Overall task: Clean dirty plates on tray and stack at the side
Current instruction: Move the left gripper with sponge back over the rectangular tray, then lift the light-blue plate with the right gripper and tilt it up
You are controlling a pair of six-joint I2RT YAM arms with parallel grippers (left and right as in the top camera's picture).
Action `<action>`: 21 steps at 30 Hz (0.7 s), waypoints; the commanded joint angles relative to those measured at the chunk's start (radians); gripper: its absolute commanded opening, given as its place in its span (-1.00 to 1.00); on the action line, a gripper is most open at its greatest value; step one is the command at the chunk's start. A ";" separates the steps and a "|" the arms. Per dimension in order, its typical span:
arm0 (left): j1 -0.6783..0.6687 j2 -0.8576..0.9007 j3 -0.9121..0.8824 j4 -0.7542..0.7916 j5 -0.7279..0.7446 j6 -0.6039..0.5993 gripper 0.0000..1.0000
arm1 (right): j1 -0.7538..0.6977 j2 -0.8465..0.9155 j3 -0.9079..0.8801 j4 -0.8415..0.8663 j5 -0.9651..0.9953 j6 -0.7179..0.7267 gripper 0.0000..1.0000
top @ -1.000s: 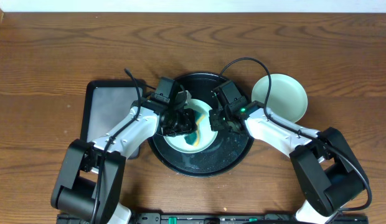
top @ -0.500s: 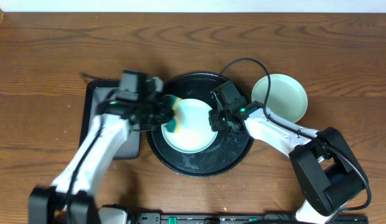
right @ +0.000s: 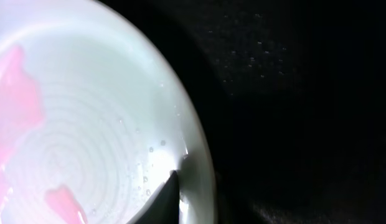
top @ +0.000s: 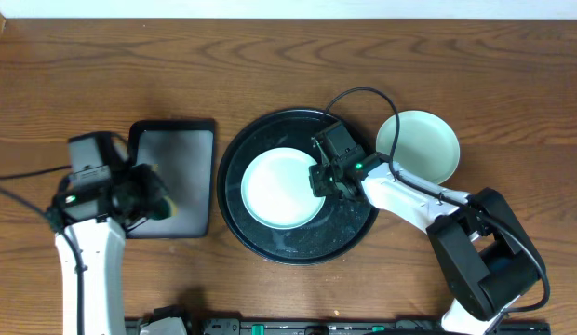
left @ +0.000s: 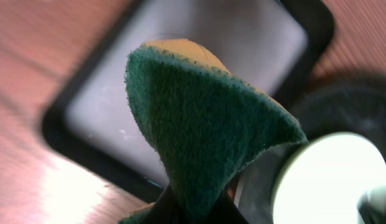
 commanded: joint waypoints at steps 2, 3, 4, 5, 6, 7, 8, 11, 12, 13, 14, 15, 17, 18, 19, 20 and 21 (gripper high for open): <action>0.104 -0.009 0.011 -0.010 -0.022 -0.017 -0.85 | 0.017 0.038 0.005 0.000 -0.021 0.005 -0.98; 0.120 -0.009 0.006 -0.010 0.002 -0.020 -0.85 | 0.017 0.038 0.005 0.000 -0.021 0.008 -0.98; 0.132 -0.009 0.004 -0.010 0.024 -0.017 -0.85 | 0.016 0.038 0.005 0.000 -0.021 0.024 -0.98; 0.138 -0.009 0.003 -0.010 0.041 -0.008 -0.85 | 0.015 0.038 0.005 0.003 -0.022 0.045 -0.98; 0.140 -0.009 0.003 -0.010 0.062 0.011 -0.85 | 0.014 0.037 0.005 0.010 -0.029 0.068 -0.98; 0.140 -0.011 0.003 -0.008 0.087 0.030 -0.85 | 0.010 0.035 0.005 0.023 -0.042 0.082 -0.98; 0.140 -0.013 0.003 -0.008 0.117 0.047 -0.85 | 0.006 0.031 0.005 0.036 -0.060 0.091 -0.98; 0.140 -0.027 0.003 -0.004 0.182 0.092 -0.85 | -0.011 0.000 0.007 0.066 -0.086 0.090 -0.97; 0.140 -0.035 0.003 -0.005 0.185 0.092 -0.85 | -0.017 -0.014 0.008 0.068 -0.083 0.090 -0.98; 0.140 -0.046 0.003 -0.006 0.188 0.092 -0.85 | -0.022 -0.029 0.011 0.068 -0.080 0.090 -0.97; 0.140 -0.057 0.003 -0.007 0.188 0.092 -0.85 | -0.027 -0.044 0.015 0.068 -0.079 0.090 -0.97; 0.140 -0.069 0.003 -0.010 0.188 0.092 -0.85 | -0.032 -0.060 0.019 0.070 -0.079 0.090 -0.98; 0.140 -0.098 0.003 -0.014 0.188 0.092 -0.85 | -0.035 -0.082 0.020 0.087 -0.079 0.091 -0.97; 0.140 -0.111 0.003 -0.017 0.188 0.092 -0.85 | -0.036 -0.090 0.020 0.095 -0.079 0.094 -0.97; 0.140 -0.127 0.003 -0.021 0.188 0.092 -0.85 | -0.035 -0.095 0.020 0.101 -0.079 0.108 -0.97; 0.140 -0.143 0.003 -0.023 0.188 0.092 -0.85 | -0.033 -0.096 0.020 0.106 -0.079 0.126 -0.97; 0.140 -0.159 0.003 -0.026 0.188 0.092 -0.85 | -0.029 -0.096 0.020 0.110 -0.078 0.140 -0.97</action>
